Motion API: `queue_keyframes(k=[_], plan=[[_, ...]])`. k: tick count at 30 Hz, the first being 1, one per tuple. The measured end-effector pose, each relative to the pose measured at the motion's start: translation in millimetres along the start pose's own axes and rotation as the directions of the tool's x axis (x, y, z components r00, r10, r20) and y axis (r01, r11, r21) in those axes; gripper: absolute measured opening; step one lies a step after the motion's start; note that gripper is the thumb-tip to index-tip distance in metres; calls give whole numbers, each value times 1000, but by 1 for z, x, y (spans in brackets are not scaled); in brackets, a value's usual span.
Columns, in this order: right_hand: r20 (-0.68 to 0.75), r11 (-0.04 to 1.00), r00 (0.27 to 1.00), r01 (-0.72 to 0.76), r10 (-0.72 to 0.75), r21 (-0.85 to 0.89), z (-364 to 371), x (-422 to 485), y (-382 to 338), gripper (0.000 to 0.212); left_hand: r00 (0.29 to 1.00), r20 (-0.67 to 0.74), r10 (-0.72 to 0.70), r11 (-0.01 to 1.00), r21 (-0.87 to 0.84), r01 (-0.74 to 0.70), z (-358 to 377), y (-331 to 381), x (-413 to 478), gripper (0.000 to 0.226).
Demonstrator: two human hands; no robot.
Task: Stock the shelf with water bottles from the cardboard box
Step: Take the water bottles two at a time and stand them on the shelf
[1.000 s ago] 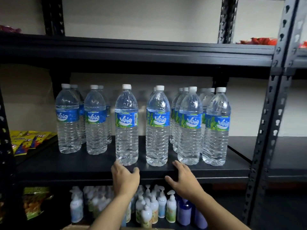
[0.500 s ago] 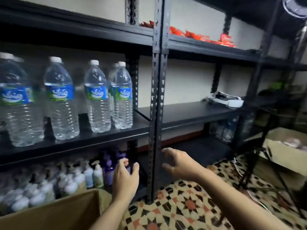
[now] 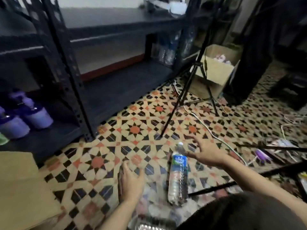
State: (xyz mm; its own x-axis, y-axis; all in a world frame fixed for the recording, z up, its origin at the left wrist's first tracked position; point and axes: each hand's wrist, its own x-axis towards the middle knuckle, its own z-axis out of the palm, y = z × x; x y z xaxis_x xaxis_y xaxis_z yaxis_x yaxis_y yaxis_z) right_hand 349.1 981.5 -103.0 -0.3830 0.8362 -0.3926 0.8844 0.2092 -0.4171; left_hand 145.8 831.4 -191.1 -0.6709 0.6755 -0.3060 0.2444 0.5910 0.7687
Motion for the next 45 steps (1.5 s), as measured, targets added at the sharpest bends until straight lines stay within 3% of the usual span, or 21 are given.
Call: queue_keyframes(k=[5, 9, 12, 15, 18, 24, 28, 31, 34, 38, 41, 45], plan=[[78, 975, 979, -197, 190, 104, 65, 14, 57, 86, 963, 271, -5, 973, 225, -58, 56, -46, -5, 93], [146, 906, 927, -371, 347, 206, 114, 28, 76, 92, 857, 515, 7, 924, 324, -202, 75, -77, -6, 105], [153, 856, 908, -420, 391, 302, 149, 47, 80, 88, 798, 597, 85, 855, 368, -366, 80, -94, -8, 115], [159, 776, 876, -479, 456, 410, 190, 68, 99, 110, 752, 647, 128, 818, 360, -449, 86, -99, -7, 107], [126, 763, 863, -493, 489, 418, 198, 70, 92, 100, 740, 647, 182, 824, 310, -474, 91, -98, -2, 100], [196, 778, 849, -529, 491, 339, 191, 54, 100, 53, 713, 670, 206, 830, 266, -490, 85, -97, 19, 94], [192, 796, 863, -506, 468, 334, 196, 43, 103, 78, 690, 701, 178, 838, 259, -480, 82, -98, 21, 93], [218, 808, 871, -490, 440, 326, 199, 44, 109, 76, 674, 712, 199, 828, 247, -504, 81, -94, 24, 90], [232, 820, 884, -463, 405, 337, 201, 49, 119, 87, 606, 763, 224, 778, 235, -583, 84, -90, 22, 94], [209, 809, 886, -464, 414, 361, 208, 48, 127, 106, 496, 843, 209, 664, 250, -705, 94, -91, -4, 110], [189, 795, 888, -460, 419, 395, 208, 45, 124, 112, 410, 897, 162, 509, 280, -814, 109, -95, -27, 118], [257, 781, 878, -476, 403, 403, 217, 60, 143, 137, 378, 922, 84, 376, 321, -869, 126, -114, -35, 109]])
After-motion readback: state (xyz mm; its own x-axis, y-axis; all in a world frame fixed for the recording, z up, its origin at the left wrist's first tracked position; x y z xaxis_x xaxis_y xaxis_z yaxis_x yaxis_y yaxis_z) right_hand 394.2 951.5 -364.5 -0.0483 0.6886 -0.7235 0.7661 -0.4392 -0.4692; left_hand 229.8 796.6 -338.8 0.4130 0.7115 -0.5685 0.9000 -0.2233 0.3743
